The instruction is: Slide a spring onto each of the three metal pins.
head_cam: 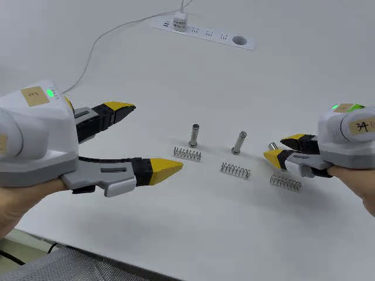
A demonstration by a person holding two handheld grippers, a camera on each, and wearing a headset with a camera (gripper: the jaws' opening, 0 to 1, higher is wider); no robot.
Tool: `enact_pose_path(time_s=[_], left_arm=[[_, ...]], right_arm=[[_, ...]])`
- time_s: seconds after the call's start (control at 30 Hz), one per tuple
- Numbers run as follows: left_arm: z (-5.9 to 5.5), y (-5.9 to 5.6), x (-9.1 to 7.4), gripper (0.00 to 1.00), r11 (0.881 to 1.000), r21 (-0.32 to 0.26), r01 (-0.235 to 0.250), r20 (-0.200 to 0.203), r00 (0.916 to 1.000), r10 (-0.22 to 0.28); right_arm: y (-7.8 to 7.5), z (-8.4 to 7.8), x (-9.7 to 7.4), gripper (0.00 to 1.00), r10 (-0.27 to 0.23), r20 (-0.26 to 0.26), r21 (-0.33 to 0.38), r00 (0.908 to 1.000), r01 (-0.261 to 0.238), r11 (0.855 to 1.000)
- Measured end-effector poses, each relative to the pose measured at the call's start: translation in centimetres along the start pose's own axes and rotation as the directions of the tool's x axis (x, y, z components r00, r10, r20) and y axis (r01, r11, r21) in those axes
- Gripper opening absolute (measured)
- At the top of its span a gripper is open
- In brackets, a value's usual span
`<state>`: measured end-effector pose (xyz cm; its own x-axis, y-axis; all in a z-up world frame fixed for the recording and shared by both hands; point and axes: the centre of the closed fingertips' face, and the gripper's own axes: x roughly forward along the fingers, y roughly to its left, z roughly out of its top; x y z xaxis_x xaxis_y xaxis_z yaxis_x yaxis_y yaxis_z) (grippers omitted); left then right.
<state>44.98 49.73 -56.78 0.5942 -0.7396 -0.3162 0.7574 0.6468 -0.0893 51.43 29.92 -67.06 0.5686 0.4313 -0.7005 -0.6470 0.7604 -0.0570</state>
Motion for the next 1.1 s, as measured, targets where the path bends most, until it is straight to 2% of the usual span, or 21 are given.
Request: enact_pose_path(time_s=[0.23, 0.47, 0.6, 0.83, 0.93, 0.97, 1.1], left_arm=[[-1.2, -0.9, 0.3, 0.79, 0.999, -0.017, 0.027, -0.017, 0.9995, -0.027], [-1.9, -1.0, 0.4, 0.79, 0.999, -0.023, 0.026, -0.034, 0.9991, -0.027], [-2.0, -1.2, 0.4, 0.79, 0.999, -0.021, 0.028, -0.039, 0.9989, -0.028], [-1.7, -1.3, 0.2, 0.78, 0.999, -0.020, 0.025, -0.035, 0.9991, -0.026], [-1.5, -1.7, 0.3, 0.78, 0.999, -0.021, 0.032, -0.031, 0.9990, -0.033], [-1.4, -1.9, 0.3, 0.78, 0.999, -0.017, 0.034, -0.032, 0.9989, -0.035], [-1.2, -2.3, 0.2, 0.78, 0.999, -0.006, 0.040, -0.035, 0.9986, -0.041]], right_arm=[[-0.6, -0.3, 0.5, 0.23, -0.018, -0.034, 0.032, 0.9993, 0.019, 0.999], [-1.2, -0.3, 1.1, 0.20, -0.029, -0.044, 0.079, 0.9986, 0.033, 0.996], [-0.7, -0.3, 1.2, 0.15, -0.007, -0.038, 0.111, 0.9993, 0.011, 0.994], [-0.7, -0.3, 1.1, 0.15, -0.010, -0.033, 0.131, 0.9994, 0.014, 0.991], [-1.1, -0.2, 1.1, 0.12, -0.023, -0.038, 0.158, 0.9990, 0.029, 0.987], [-1.2, -0.3, 1.1, 0.11, -0.030, -0.051, 0.190, 0.9982, 0.040, 0.981], [-1.0, -0.3, 1.2, 0.10, -0.031, -0.067, 0.193, 0.9972, 0.043, 0.980]])
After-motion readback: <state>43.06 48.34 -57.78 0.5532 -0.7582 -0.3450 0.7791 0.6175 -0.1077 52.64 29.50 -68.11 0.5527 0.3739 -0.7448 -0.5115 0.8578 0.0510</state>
